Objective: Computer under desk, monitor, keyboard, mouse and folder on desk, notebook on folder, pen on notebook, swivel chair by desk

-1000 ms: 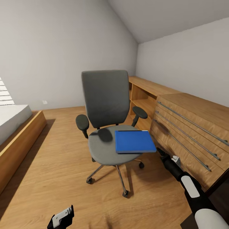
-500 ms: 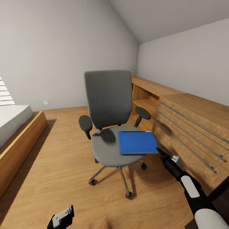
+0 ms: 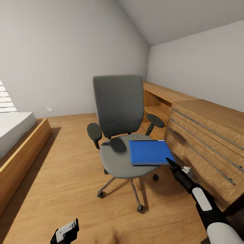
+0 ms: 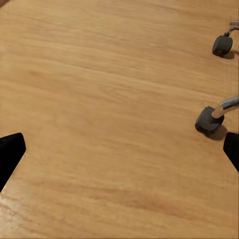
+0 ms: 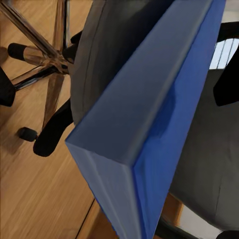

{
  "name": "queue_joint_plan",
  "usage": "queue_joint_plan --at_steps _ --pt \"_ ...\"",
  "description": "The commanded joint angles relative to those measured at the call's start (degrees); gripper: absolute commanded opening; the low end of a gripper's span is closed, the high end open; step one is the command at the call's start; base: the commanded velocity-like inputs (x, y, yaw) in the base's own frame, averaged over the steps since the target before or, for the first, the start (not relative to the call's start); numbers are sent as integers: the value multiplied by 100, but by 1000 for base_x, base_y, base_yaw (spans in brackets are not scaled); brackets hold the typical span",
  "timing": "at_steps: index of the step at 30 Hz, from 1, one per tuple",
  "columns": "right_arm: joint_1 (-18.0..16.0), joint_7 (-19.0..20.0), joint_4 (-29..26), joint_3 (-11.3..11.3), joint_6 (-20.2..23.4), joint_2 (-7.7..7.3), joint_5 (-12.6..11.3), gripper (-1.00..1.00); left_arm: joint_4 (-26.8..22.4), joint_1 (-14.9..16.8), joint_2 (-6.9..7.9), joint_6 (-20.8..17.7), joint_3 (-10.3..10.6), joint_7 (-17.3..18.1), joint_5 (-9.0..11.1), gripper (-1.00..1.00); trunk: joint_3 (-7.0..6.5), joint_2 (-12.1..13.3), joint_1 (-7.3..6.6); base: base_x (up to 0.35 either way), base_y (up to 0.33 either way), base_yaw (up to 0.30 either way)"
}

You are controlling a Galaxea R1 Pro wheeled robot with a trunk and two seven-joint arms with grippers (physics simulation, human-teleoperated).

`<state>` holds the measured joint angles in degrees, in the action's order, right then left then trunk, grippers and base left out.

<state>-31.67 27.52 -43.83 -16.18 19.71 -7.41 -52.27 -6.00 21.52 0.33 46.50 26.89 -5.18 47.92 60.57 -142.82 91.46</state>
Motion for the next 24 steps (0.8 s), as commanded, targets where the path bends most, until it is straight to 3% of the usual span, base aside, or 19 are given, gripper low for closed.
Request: queue_joint_plan --at_steps 1,24 --pt "-1 8 1 -13 53 2 -47 100 -6 1 2 8 48 -54 0 100 5 -2 -1 50 121 0" --pt "-3 21 217 -14 24 -6 -41 100 -6 1 2 8 54 -54 1 100 5 -2 -1 6 14 0"
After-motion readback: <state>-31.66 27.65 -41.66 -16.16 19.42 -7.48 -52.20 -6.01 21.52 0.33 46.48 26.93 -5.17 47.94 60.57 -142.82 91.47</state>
